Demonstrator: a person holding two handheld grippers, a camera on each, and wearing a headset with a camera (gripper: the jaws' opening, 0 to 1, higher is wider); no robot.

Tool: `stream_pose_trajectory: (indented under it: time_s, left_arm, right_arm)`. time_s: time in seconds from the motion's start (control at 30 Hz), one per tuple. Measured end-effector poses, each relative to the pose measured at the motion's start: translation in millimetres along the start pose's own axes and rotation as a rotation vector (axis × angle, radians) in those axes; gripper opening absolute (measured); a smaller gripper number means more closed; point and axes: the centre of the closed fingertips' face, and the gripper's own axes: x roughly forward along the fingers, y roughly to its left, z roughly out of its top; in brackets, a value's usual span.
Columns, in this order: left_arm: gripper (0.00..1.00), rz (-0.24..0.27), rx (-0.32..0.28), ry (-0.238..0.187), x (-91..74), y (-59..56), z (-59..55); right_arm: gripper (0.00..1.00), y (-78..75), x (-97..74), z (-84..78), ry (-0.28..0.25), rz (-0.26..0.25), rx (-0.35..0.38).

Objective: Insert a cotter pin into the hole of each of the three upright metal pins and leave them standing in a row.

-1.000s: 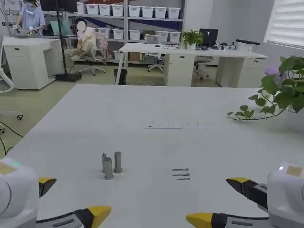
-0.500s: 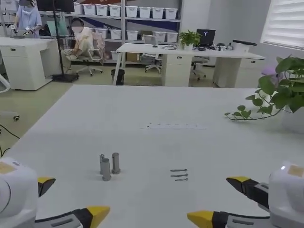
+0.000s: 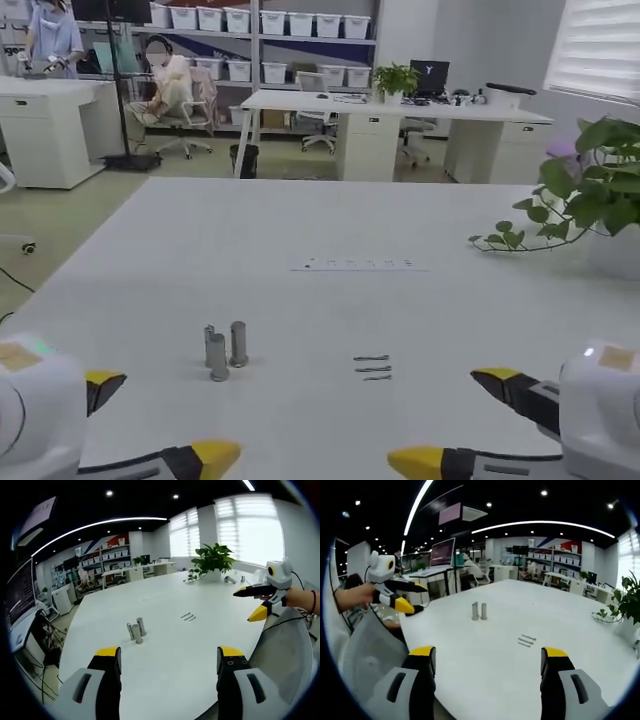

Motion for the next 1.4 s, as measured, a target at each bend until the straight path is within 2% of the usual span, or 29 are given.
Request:
stream_pose_trajectory:
  time_s: [0.4, 0.9, 1.2, 1.3, 1.4]
  left_arm:
    - [0.78, -0.049, 0.023, 0.005, 9.3, -9.9, 4.2]
    - [0.77, -0.064, 0.022, 0.015, 11.5, -12.4, 2.2]
    - [0.71, -0.038, 0.022, 0.023, 15.1, -3.6, -1.5]
    - [0.65, -0.02, 0.004, 0.02, 19.2, 5.4, -2.1]
    - [0.6, -0.006, -0.022, 0.022, 26.7, 20.9, -3.2]
  right_arm:
    - [0.89, -0.7, 1.2, -2.9, 0.017, 0.01, -0.005]
    - [0.89, 0.3, 4.2, -1.3, 0.011, 0.019, -0.001]
    - [0.86, -1.7, 5.4, -1.7, 0.017, 0.024, -0.011]
    - [0.86, -1.3, 6.1, -0.4, 0.009, 0.03, -0.005]
    - [0.86, -1.6, 6.8, 1.0, 0.002, 0.03, -0.002]
